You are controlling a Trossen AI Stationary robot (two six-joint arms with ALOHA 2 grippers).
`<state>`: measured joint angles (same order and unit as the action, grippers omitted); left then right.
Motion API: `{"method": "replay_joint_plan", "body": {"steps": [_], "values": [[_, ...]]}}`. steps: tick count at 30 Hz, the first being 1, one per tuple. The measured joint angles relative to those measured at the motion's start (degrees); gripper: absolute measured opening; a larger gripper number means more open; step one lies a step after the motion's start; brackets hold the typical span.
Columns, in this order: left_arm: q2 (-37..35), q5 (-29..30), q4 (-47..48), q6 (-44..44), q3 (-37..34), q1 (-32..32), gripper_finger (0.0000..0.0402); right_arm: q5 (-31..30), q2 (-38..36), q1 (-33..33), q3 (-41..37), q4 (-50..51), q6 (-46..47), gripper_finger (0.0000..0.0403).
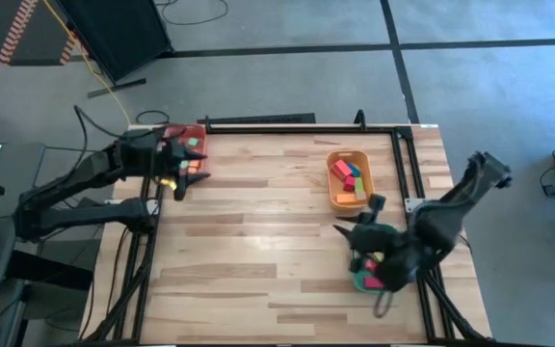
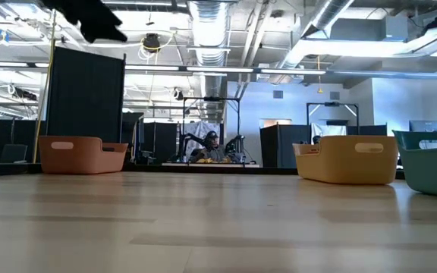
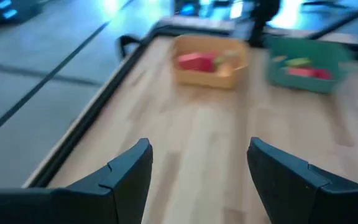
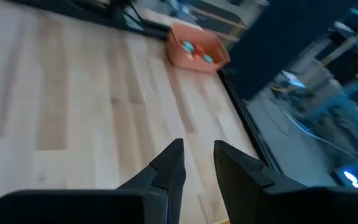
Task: Sort blocks by size
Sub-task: Return to Home Position
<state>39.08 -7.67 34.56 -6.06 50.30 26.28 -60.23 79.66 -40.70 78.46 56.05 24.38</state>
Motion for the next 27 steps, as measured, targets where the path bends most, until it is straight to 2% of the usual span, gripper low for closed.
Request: {"method": "replay_joint_plan", "body": {"steps": [7,12,16,22,24,27], "values": [[-0.50,-1.22,-0.69,-0.85,0.00,-12.94,0.0251,4.76,-11.07,-3.30,-1.37,-2.27,-5.25,0.0116],[-0.09,-1.28,-9.17,-2.04,-3.09,-22.06,0.0251,4.96,-21.97,-6.06,-9.56,-6.19,-5.44,0.0108],[0.35,-1.26,-16.03,-2.12,-6.31,-27.17,0.0251,8.57,-33.02,-7.63,-21.70,-19.48,-9.91,0.0100],[1.90,-1.25,-21.11,-2.25,-9.95,-31.32,0.0251,23.45,-48.98,-4.95,-42.12,-50.35,-29.16,0.0087],[2.22,-1.31,-24.70,-2.23,-11.95,-32.27,0.0251,27.53,-53.47,-2.95,-47.42,-56.38,-33.55,0.0082],[2.19,-2.56,-30.12,-3.09,-15.20,-33.33,0.0251,31.13,-60.62,0.56,-53.85,-59.60,-36.30,0.0077]]}}
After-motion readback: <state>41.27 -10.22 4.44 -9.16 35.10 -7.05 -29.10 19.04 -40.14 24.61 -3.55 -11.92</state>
